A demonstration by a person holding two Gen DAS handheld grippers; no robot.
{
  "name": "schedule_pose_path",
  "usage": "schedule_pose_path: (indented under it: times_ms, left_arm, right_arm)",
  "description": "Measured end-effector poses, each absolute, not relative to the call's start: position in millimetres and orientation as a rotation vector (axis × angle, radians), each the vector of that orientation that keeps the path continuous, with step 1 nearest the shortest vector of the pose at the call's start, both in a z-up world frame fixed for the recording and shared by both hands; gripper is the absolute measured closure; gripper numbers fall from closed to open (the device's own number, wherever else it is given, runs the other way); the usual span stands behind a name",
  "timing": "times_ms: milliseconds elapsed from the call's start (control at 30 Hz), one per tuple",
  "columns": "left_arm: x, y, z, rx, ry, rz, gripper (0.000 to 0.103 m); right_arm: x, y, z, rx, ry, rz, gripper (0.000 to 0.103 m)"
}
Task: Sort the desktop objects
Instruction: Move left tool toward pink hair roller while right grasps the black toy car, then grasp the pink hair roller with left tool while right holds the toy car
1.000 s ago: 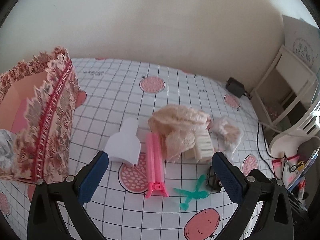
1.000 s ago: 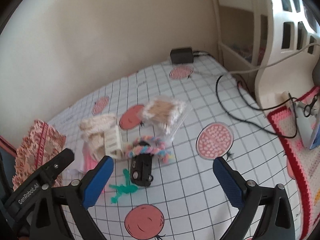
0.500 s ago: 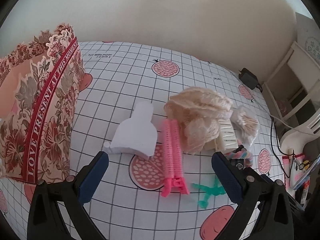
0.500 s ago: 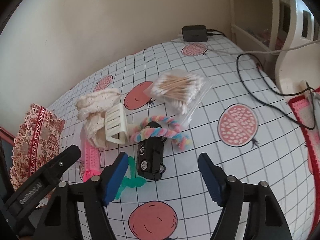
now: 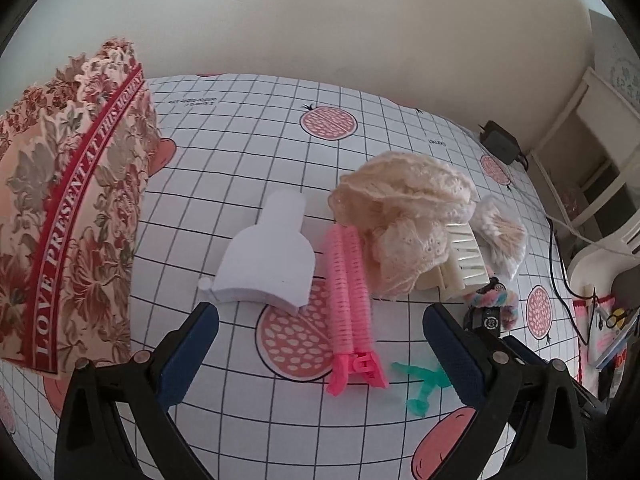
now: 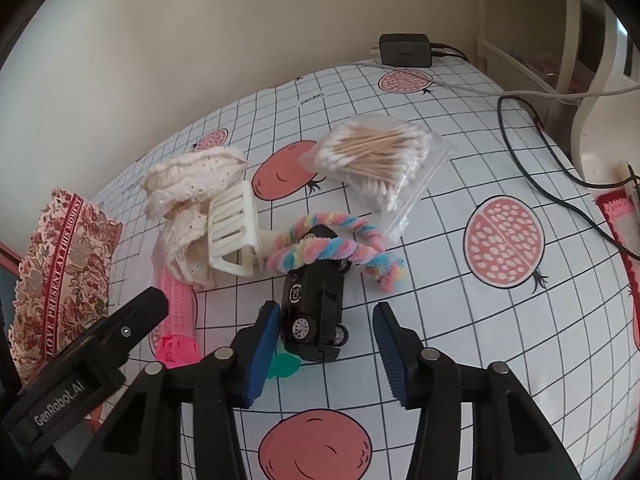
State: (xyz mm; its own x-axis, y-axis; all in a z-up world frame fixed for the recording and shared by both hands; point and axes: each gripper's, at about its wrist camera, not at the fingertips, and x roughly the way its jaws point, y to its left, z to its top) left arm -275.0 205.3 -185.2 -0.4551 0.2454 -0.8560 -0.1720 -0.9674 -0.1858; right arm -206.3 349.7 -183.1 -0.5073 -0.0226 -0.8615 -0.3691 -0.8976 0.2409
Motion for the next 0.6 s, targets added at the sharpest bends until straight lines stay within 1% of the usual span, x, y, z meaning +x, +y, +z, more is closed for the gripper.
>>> schedule_pose_path:
  times_ms: [67, 133, 233, 333, 500, 600]
  left_arm:
    - [-275.6, 207.4, -186.5, -1.479, -0.103, 2.481, 0.002]
    - [-276.7, 208.5, -188.2, -1.481, -0.111, 2.466, 0.005]
    - [-277.3, 210.1, -191.7, -1.495, -0.120, 2.449, 0.008]
    - [-277.3, 211.8, -194.6, -1.503, -0.116, 2.436, 0.011]
    - [-277.3, 209.8, -195.1, -1.511, -0.126, 2.424, 0.012]
    - [-278.0, 208.4, -195.7, -1.512, -0.133, 2.416, 0.015]
  right_arm:
    - [-206.8, 347.8, -182.8, -1.432, 0.580, 2.494, 0.057]
    - [-207.6, 346.5, -182.7, -1.436, 0.565, 2.497, 0.061]
    - [-208.7, 345.1, -184.8, -1.455, 0.553, 2.493, 0.065]
    - [-207.9, 345.3, -186.7, -1.465, 0.562, 2.486, 0.065]
    - [-208.2, 344.6, -186.3, -1.467, 0.566, 2.483, 0.065]
    - [-208.9, 344.0, -186.2, -1.467, 0.571, 2.478, 0.065]
